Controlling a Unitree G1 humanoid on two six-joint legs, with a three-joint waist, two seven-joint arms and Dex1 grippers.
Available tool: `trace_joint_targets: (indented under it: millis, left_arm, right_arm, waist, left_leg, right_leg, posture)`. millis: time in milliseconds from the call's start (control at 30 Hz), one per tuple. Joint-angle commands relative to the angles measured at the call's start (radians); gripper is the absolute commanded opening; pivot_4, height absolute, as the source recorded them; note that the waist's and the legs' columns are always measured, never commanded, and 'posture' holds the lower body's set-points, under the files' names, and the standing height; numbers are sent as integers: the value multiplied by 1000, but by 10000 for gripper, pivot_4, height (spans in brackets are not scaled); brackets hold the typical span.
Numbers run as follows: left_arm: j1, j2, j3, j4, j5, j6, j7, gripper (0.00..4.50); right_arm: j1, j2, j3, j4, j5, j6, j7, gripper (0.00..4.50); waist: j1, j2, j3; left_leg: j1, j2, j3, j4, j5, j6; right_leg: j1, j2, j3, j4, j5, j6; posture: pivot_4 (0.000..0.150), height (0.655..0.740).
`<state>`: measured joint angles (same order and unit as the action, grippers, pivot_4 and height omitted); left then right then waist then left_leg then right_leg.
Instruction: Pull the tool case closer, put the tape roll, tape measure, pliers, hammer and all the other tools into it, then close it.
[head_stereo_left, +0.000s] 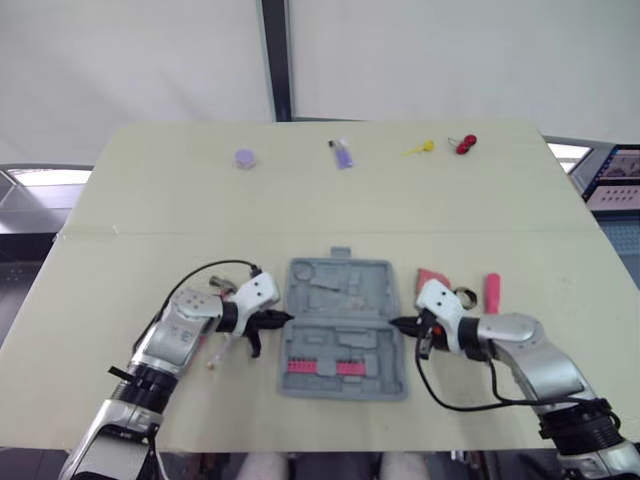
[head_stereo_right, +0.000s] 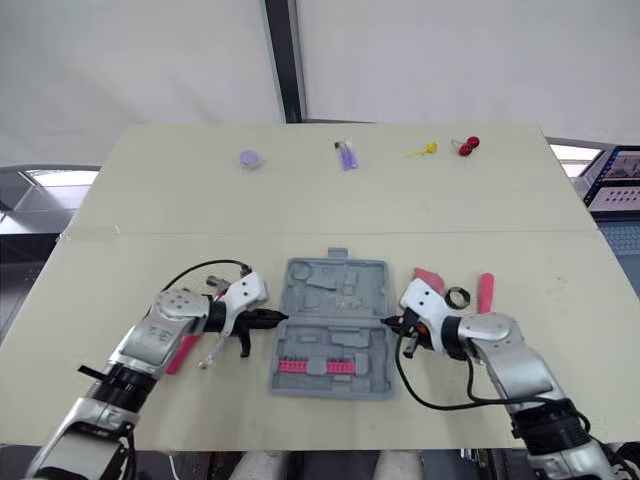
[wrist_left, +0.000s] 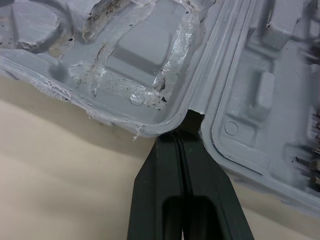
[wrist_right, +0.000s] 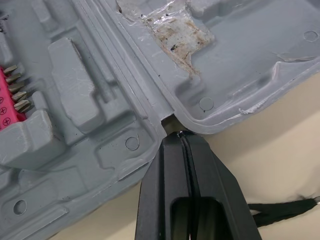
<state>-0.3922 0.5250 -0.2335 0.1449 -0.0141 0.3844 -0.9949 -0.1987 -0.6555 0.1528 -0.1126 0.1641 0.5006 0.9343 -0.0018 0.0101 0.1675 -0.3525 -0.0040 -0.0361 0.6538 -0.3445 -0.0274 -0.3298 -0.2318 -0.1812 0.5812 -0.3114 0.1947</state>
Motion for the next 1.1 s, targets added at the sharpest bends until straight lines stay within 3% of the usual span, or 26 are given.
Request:
trace_joint_targets:
  millis: [33, 533, 1100]
  left_arm:
    - [47, 11, -40, -73, -7, 28, -21, 0]
    - [168, 73, -69, -291, -55, 179, -33, 0]
    - [217, 139, -112, -384, -81, 235, -40, 0]
  right_arm:
    - [27, -7, 12, -78, 40, 15, 34, 180]
    - [131, -75, 5, -207, 103, 107, 50, 180]
    - [156, -116, 38, -253, 129, 153, 81, 180]
  waist:
    - [0, 0, 0]
    - [4, 0, 0]
    - [5, 0, 0]
  left_leg:
    - [0, 0, 0, 0, 0, 0]
    - [0, 0, 0, 0, 0, 0]
    - [0, 0, 0, 0, 0, 0]
  right_leg:
    - [0, 0, 0, 0, 0, 0]
    - [0, 0, 1, 0, 0, 0]
    - [0, 0, 2, 0, 0, 0]
  posture:
    - [1500, 7400]
    - [1500, 7400]
    - [1500, 7400]
